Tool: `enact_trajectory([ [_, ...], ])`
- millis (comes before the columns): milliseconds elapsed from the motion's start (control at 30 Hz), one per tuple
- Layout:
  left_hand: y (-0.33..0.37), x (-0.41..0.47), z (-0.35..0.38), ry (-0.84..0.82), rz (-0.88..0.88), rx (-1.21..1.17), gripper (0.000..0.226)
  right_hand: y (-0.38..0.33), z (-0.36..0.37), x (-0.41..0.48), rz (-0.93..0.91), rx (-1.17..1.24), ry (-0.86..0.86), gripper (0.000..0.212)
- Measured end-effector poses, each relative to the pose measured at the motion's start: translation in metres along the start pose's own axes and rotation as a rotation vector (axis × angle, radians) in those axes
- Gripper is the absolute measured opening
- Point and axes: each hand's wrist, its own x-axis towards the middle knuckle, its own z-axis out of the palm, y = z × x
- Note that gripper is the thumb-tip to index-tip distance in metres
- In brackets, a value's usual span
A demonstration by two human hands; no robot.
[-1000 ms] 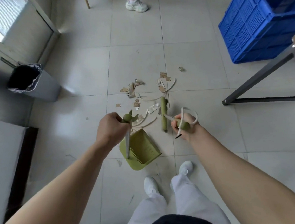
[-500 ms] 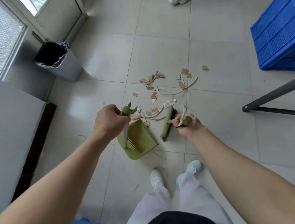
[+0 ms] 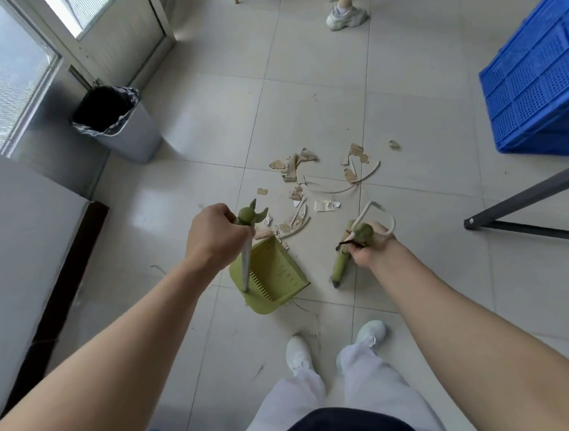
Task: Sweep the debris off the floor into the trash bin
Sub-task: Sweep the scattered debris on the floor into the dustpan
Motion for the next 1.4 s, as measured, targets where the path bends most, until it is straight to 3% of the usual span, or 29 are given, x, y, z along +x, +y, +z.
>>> enact_trajectory([
  [133,0.000,0.000,0.005,-0.011,-0.009,0.000,0.018,0.001,-0.004,0.005,0.003,-0.001,-0.045,0.021],
  [233,0.005,0.003,0.013,-0.031,-0.011,0.002,0.018,-0.024,-0.028,0.017,0.122,0.041,-0.075,0.015],
  [300,0.014,0.006,0.021,-0.050,-0.010,-0.012,0.019,-0.037,-0.039,0.021,0.164,-0.081,-0.121,0.017],
  [400,0.038,0.010,0.035,-0.075,0.003,-0.025,0.020,-0.044,-0.038,0.018,0.084,-0.280,-0.120,0.015],
  [500,0.068,0.016,0.049,-0.087,0.027,-0.019,0.019,-0.073,-0.041,0.011,-0.021,-0.221,-0.082,0.015],
  [600,0.100,0.021,0.069,-0.084,0.040,-0.029,0.018,-0.115,-0.051,0.014,-0.107,-0.253,-0.019,0.028],
  [800,0.167,0.037,0.111,-0.085,0.045,-0.021,0.017,-0.191,-0.090,0.056,-0.116,-0.237,0.133,0.025],
  [1033,0.226,0.056,0.160,-0.066,0.008,-0.024,0.018,-0.249,-0.079,0.087,-0.002,-0.351,-0.064,0.021],
  [1100,0.239,0.060,0.170,-0.051,0.000,-0.028,0.018,-0.272,-0.080,0.094,0.059,-0.250,-0.097,0.025],
  [1167,0.252,0.065,0.176,-0.050,-0.008,-0.038,0.018,-0.296,-0.083,0.101,0.178,-0.098,-0.124,0.015],
  [1233,0.264,0.072,0.179,-0.049,-0.015,-0.048,0.018,-0.312,-0.088,0.104,0.226,-0.115,-0.144,0.008],
  [1400,0.303,0.088,0.186,-0.078,0.036,-0.034,0.017,-0.344,-0.090,0.091,0.034,-0.266,-0.140,0.016],
])
